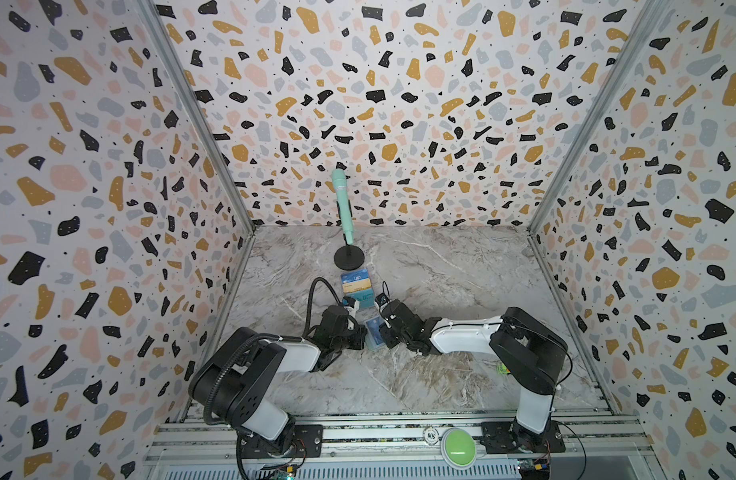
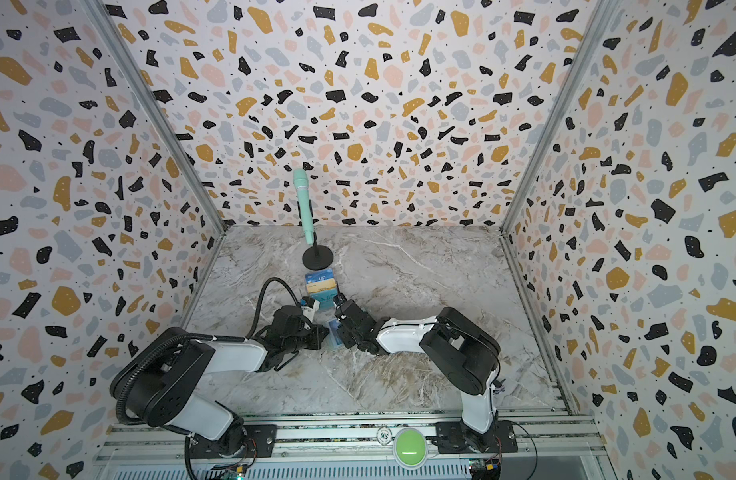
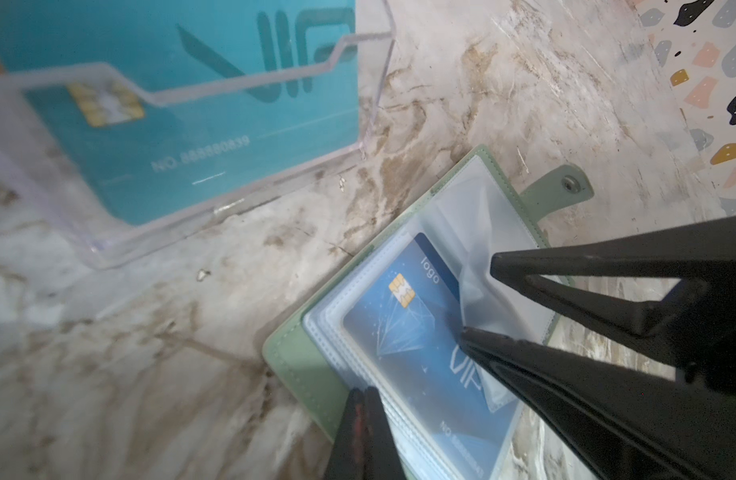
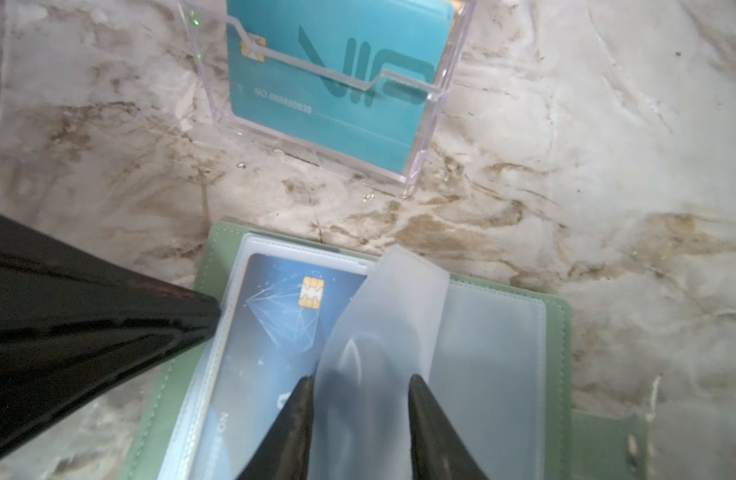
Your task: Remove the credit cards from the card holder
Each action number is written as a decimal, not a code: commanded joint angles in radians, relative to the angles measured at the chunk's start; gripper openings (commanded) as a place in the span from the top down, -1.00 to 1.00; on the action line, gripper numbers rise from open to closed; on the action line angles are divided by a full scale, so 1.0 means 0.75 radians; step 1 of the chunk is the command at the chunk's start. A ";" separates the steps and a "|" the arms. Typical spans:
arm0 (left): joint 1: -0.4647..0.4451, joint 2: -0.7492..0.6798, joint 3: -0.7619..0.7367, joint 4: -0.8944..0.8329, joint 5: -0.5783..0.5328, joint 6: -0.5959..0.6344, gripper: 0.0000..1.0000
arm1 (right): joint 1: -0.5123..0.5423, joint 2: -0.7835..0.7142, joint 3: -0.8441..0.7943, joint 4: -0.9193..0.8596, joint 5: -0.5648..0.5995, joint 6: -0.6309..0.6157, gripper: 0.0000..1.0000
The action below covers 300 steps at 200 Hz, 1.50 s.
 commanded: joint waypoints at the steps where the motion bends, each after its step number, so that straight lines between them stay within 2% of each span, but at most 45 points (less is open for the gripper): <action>1: -0.011 0.015 0.001 -0.129 -0.020 0.021 1.00 | -0.011 -0.024 0.021 -0.127 0.076 0.015 0.23; 185: -0.010 0.028 0.010 -0.125 -0.014 0.028 1.00 | -0.086 -0.170 -0.035 -0.207 0.115 0.021 0.23; 300: -0.011 0.053 0.022 -0.119 -0.008 0.030 1.00 | -0.092 -0.271 -0.012 -0.322 0.211 0.022 0.21</action>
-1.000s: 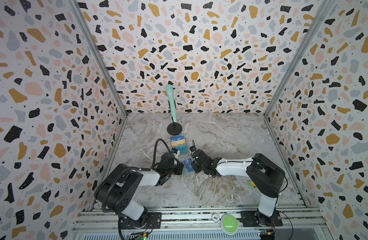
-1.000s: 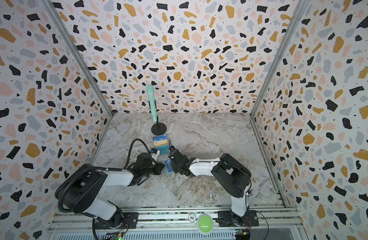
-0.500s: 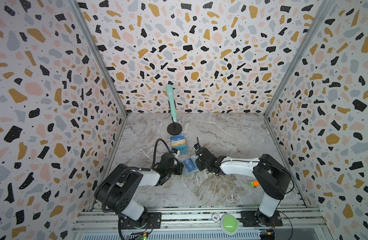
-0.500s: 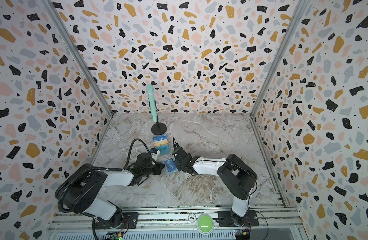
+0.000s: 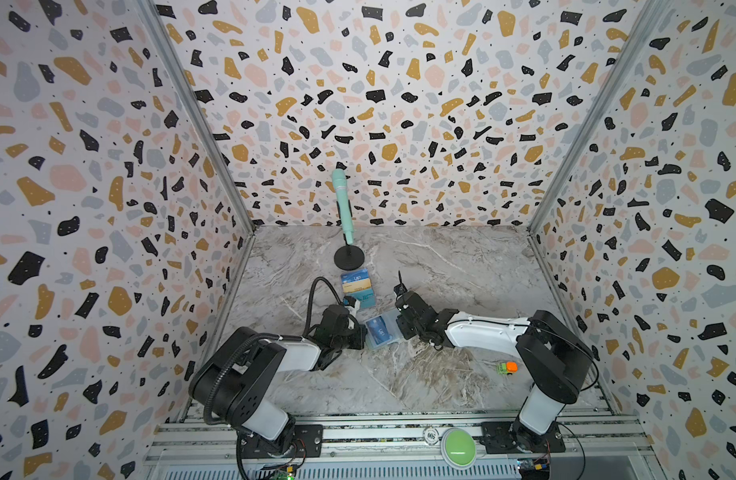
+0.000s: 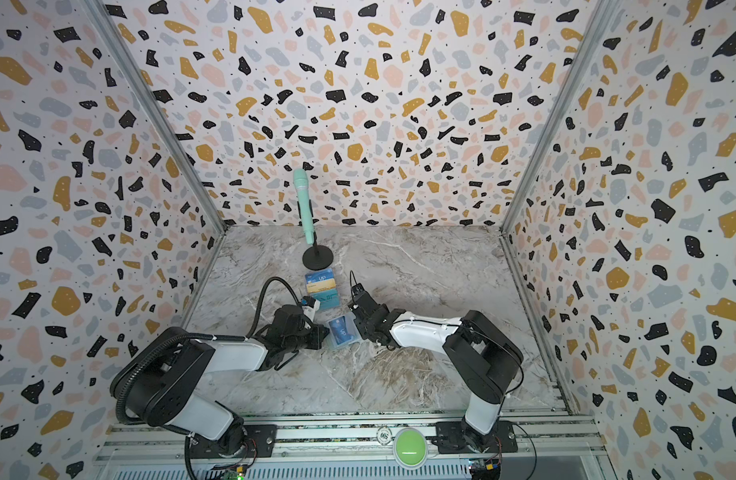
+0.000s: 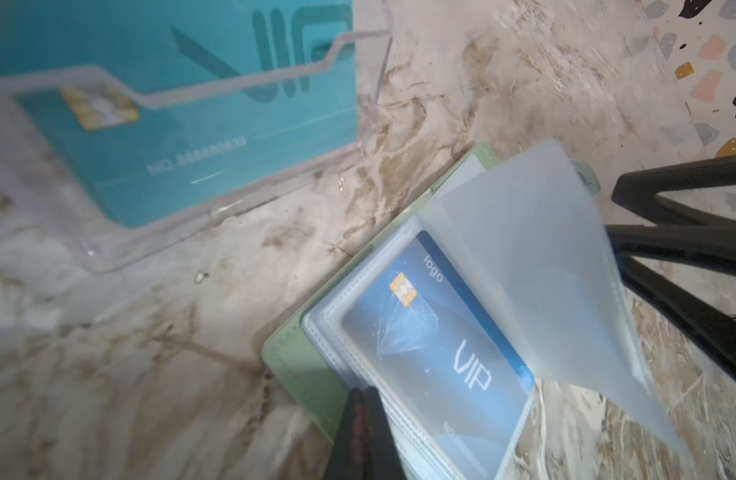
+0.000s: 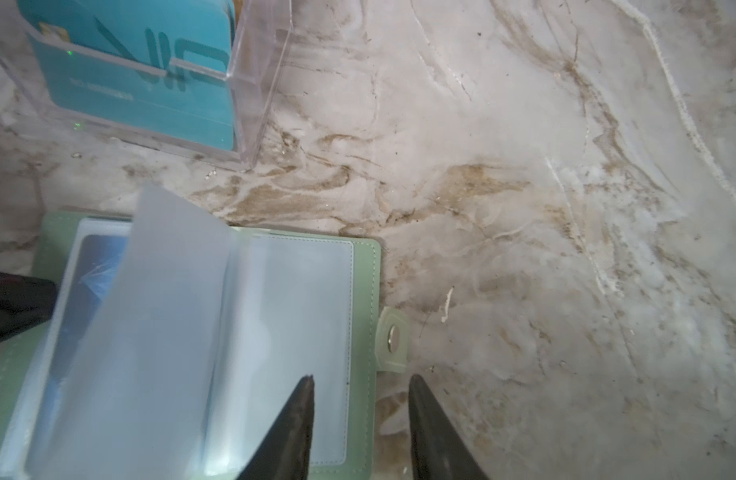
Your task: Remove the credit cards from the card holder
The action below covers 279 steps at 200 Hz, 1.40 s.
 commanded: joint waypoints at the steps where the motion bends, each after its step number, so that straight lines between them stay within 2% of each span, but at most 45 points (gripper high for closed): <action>1: -0.011 0.050 0.007 -0.095 -0.009 0.019 1.00 | -0.003 -0.080 0.016 -0.061 0.039 0.008 0.21; 55: -0.011 0.054 0.003 -0.089 -0.008 0.018 1.00 | 0.019 -0.139 0.009 0.009 -0.182 -0.061 0.16; 92: -0.011 0.051 0.000 -0.087 -0.008 0.014 1.00 | 0.023 -0.108 0.018 0.048 -0.261 -0.066 0.16; 117: -0.012 0.040 -0.001 -0.090 -0.010 0.013 1.00 | 0.014 -0.067 0.033 0.063 -0.392 -0.073 0.19; 188: -0.011 0.040 0.049 -0.127 -0.028 0.058 1.00 | -0.081 0.019 0.027 0.095 -0.716 0.027 0.25; 279: -0.011 0.133 0.143 -0.152 -0.027 0.116 1.00 | -0.097 0.069 -0.046 0.155 -0.787 0.114 0.26</action>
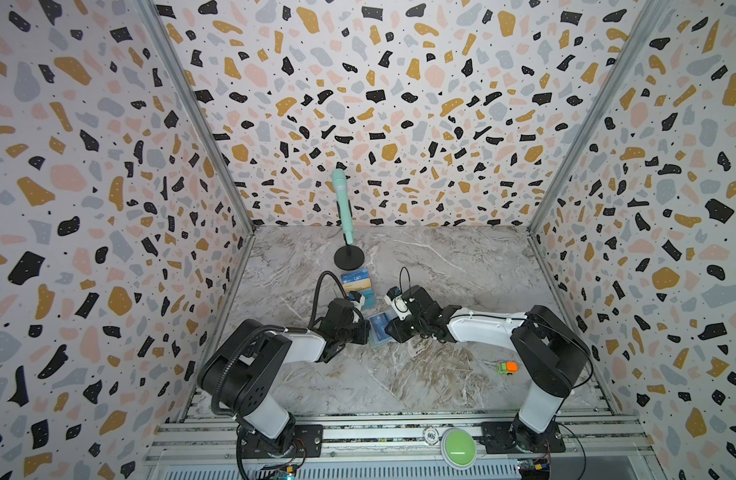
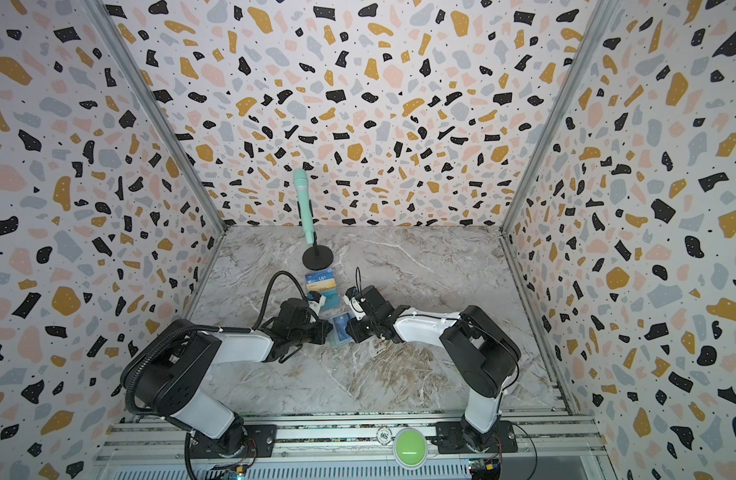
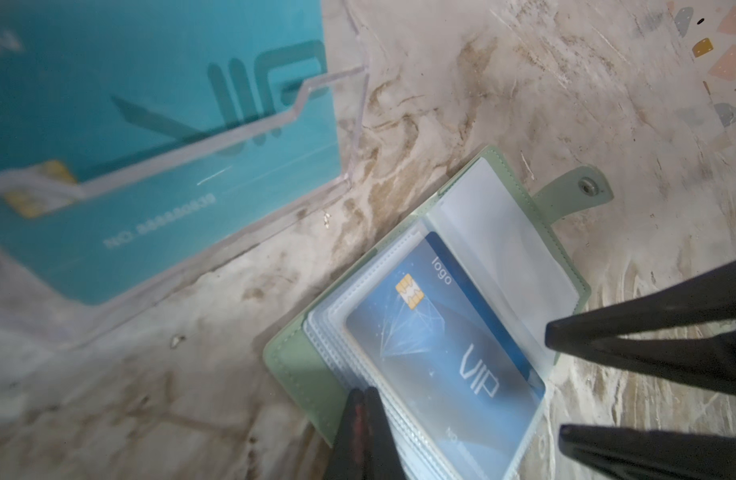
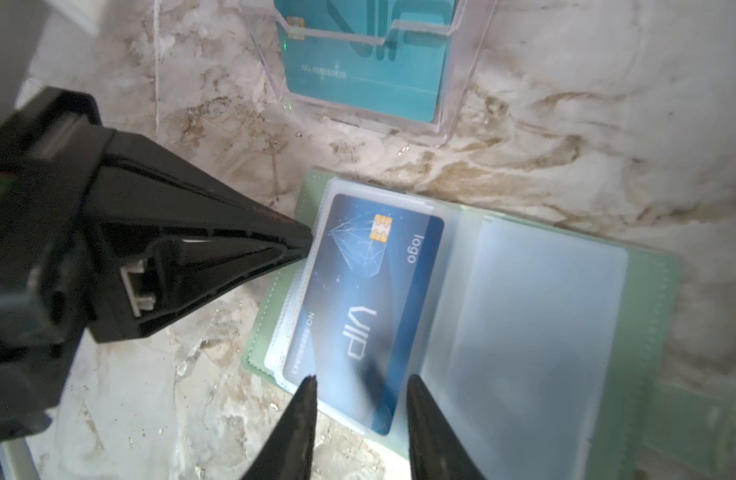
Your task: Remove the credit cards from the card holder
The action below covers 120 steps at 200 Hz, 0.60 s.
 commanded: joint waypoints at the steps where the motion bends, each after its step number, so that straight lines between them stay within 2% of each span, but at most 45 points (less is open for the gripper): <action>1: -0.006 0.048 0.016 -0.077 -0.026 0.041 1.00 | 0.001 0.004 -0.024 0.017 -0.029 0.046 0.26; 58: -0.006 0.063 0.098 -0.140 -0.059 0.153 1.00 | 0.009 -0.025 -0.113 0.109 -0.116 0.133 0.29; 120: -0.006 -0.051 0.077 -0.097 -0.082 0.149 1.00 | 0.009 -0.082 -0.133 0.118 -0.090 0.127 0.30</action>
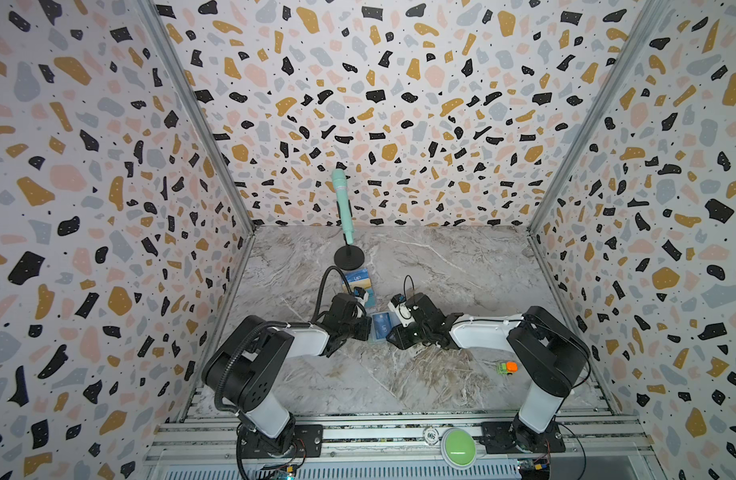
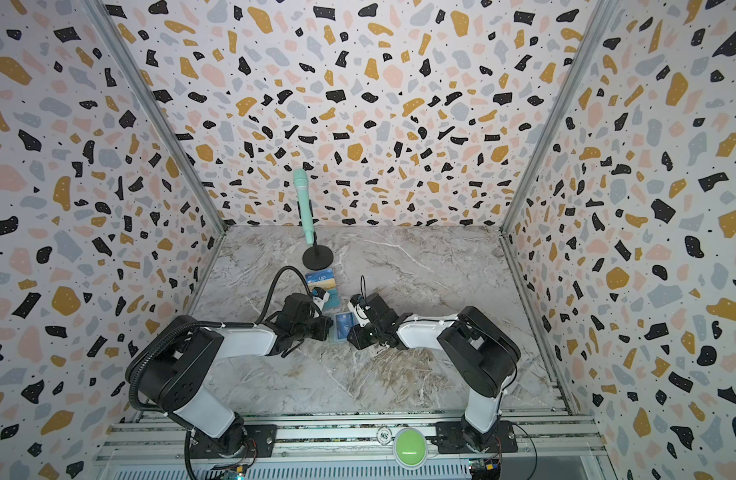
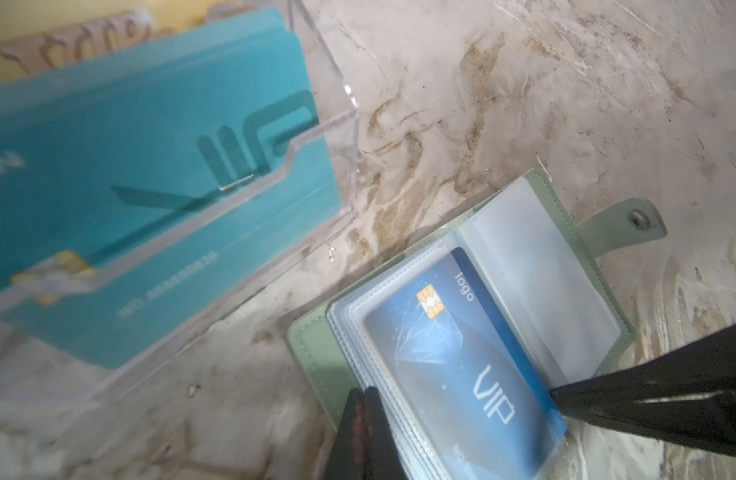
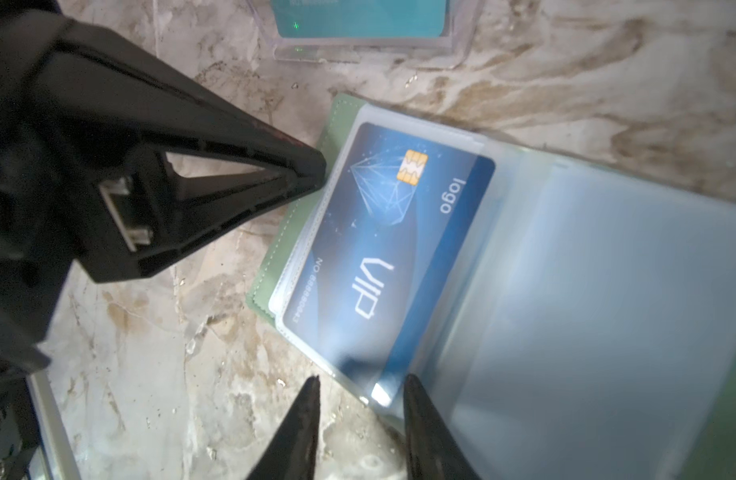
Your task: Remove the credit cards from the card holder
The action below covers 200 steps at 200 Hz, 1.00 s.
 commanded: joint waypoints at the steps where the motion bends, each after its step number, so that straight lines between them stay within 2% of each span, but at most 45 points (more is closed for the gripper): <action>1: -0.005 -0.064 -0.011 0.000 -0.033 0.022 1.00 | 0.007 -0.069 -0.001 -0.018 -0.005 0.009 0.30; 55: -0.005 -0.084 -0.002 -0.038 0.038 0.025 1.00 | -0.056 -0.043 0.067 -0.078 -0.006 0.015 0.24; 117: -0.005 -0.001 0.011 -0.027 0.074 0.037 1.00 | -0.177 0.042 0.153 -0.073 -0.299 -0.002 0.15; 167: -0.007 0.013 0.006 -0.035 0.048 0.053 1.00 | -0.195 0.155 0.191 -0.026 -0.434 0.018 0.16; 200: -0.007 0.010 0.002 -0.070 0.016 0.079 1.00 | -0.198 0.185 0.191 0.003 -0.462 0.048 0.17</action>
